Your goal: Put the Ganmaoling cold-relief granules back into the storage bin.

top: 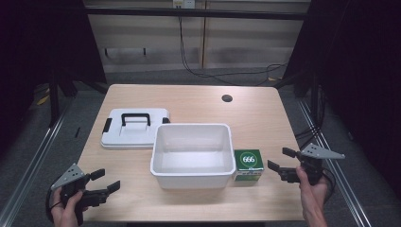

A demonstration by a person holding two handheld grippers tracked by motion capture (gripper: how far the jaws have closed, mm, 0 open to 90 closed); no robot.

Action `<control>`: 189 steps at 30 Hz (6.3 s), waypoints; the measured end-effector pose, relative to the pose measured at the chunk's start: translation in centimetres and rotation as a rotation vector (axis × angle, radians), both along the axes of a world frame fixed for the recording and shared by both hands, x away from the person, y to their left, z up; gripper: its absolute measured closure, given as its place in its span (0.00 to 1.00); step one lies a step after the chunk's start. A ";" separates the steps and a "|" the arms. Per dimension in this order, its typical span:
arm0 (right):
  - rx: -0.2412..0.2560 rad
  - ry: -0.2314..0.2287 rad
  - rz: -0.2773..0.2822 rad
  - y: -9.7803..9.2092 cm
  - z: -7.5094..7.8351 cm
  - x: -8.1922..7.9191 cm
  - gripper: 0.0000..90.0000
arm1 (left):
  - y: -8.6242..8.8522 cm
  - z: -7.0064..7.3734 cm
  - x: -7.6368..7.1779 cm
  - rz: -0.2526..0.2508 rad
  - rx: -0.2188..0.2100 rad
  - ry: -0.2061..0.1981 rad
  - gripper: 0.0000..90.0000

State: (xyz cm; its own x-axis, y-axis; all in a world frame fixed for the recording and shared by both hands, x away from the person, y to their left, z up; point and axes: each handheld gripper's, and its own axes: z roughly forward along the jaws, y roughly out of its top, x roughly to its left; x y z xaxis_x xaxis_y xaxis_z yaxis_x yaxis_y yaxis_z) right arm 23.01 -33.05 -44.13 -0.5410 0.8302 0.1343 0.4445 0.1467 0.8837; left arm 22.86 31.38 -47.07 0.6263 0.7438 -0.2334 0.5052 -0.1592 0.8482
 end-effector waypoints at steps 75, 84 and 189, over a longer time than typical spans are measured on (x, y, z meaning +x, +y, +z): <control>-0.386 0.166 0.501 7.4 6.9 6.0 0.18 | 0.0 -0.1 0.0 0.006 -0.004 0.006 0.18; -0.496 0.218 0.526 8.4 7.3 6.8 0.15 | 0.0 -0.1 0.0 0.004 0.002 0.003 0.18; -0.961 0.508 0.812 12.1 6.0 10.7 0.18 | 0.0 -0.1 0.0 0.015 0.001 0.008 0.18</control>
State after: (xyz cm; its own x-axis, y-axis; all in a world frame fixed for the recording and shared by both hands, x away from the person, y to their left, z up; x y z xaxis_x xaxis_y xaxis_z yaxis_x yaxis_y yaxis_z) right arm 33.75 -20.94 -38.14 -0.9832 0.1815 0.0174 0.1821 0.9820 0.0502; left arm 22.83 31.40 -47.18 0.6129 0.7536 -0.2375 0.5140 -0.1520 0.8442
